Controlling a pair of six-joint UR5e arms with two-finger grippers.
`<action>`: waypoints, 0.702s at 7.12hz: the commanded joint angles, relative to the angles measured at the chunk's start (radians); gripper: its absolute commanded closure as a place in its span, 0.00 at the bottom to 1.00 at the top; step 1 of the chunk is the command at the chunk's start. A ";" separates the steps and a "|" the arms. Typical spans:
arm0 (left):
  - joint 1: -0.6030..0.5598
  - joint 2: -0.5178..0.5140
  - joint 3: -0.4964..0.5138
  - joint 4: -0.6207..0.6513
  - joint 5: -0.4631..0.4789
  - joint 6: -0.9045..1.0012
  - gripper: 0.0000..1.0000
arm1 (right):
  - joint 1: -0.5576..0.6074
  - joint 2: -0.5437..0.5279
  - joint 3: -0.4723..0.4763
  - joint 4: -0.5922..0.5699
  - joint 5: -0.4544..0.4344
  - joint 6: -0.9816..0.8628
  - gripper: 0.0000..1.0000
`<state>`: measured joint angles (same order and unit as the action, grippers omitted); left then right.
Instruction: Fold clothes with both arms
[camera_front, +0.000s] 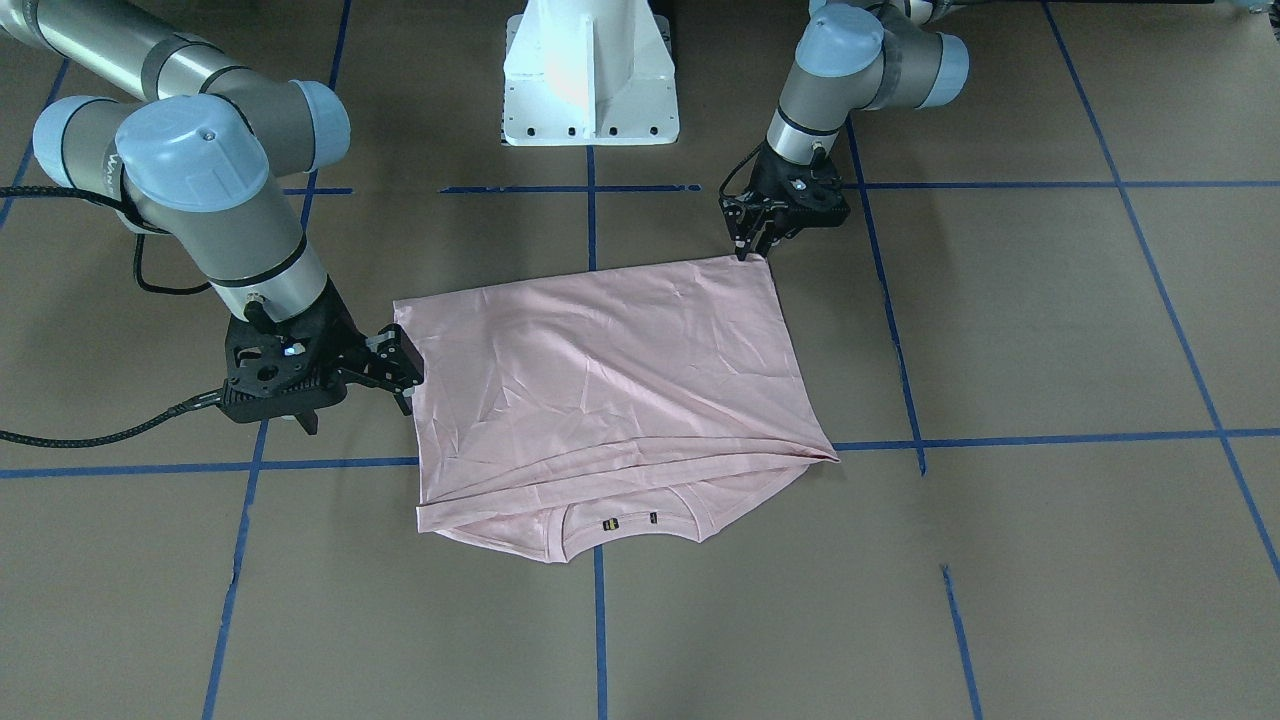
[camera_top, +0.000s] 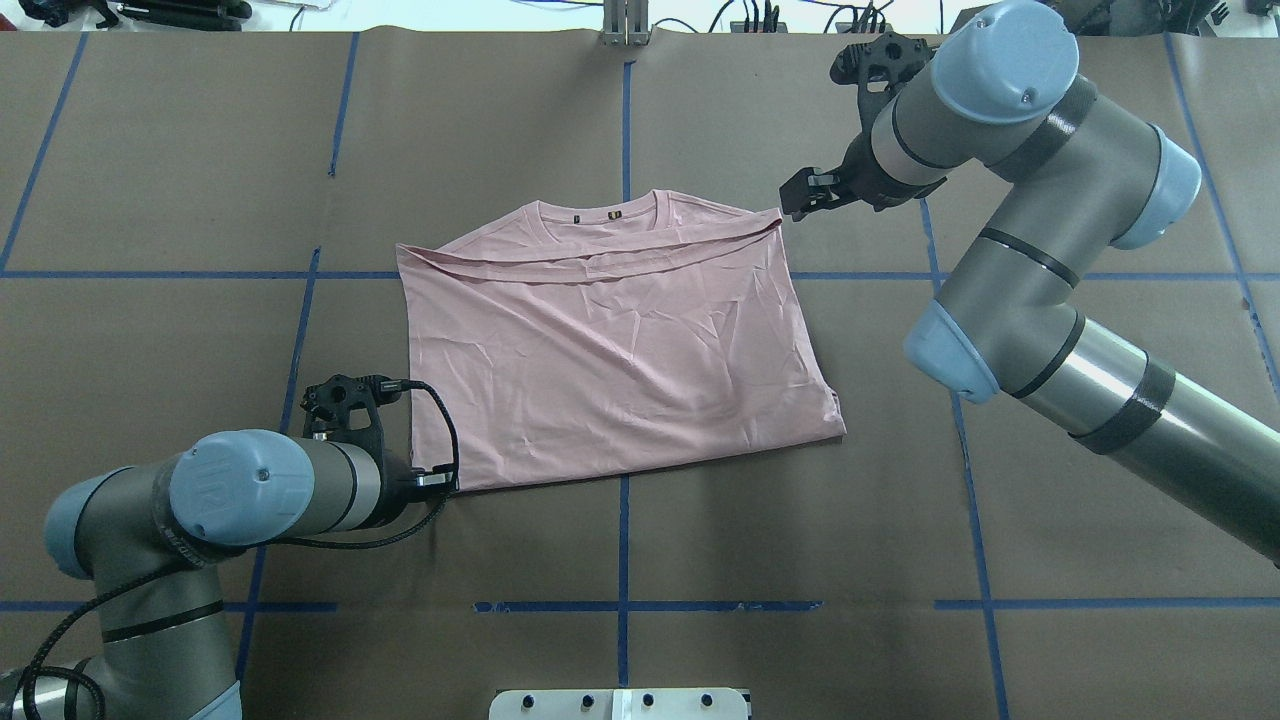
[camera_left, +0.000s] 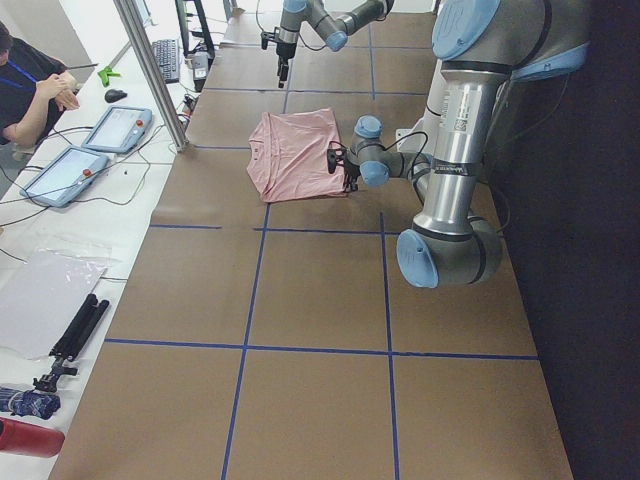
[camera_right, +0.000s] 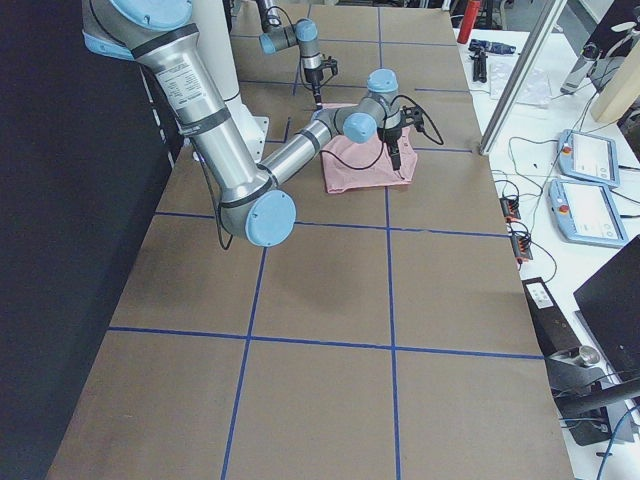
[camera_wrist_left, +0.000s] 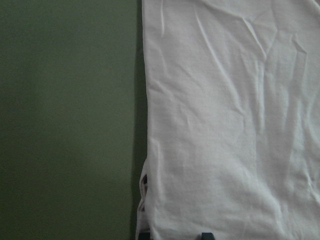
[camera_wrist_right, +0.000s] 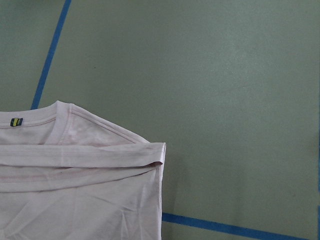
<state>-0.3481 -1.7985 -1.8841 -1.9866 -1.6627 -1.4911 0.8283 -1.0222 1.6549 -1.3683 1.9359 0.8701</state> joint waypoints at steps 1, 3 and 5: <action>0.000 0.004 -0.004 0.000 0.001 0.000 1.00 | 0.002 -0.002 0.002 0.000 0.000 0.001 0.00; -0.008 0.013 -0.013 0.002 0.001 0.020 1.00 | 0.000 -0.007 0.009 0.000 0.000 0.001 0.00; -0.056 0.027 -0.012 0.000 0.001 0.145 1.00 | 0.000 -0.010 0.011 0.000 0.000 0.003 0.00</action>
<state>-0.3704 -1.7815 -1.8984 -1.9854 -1.6613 -1.4121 0.8284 -1.0309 1.6640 -1.3683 1.9359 0.8716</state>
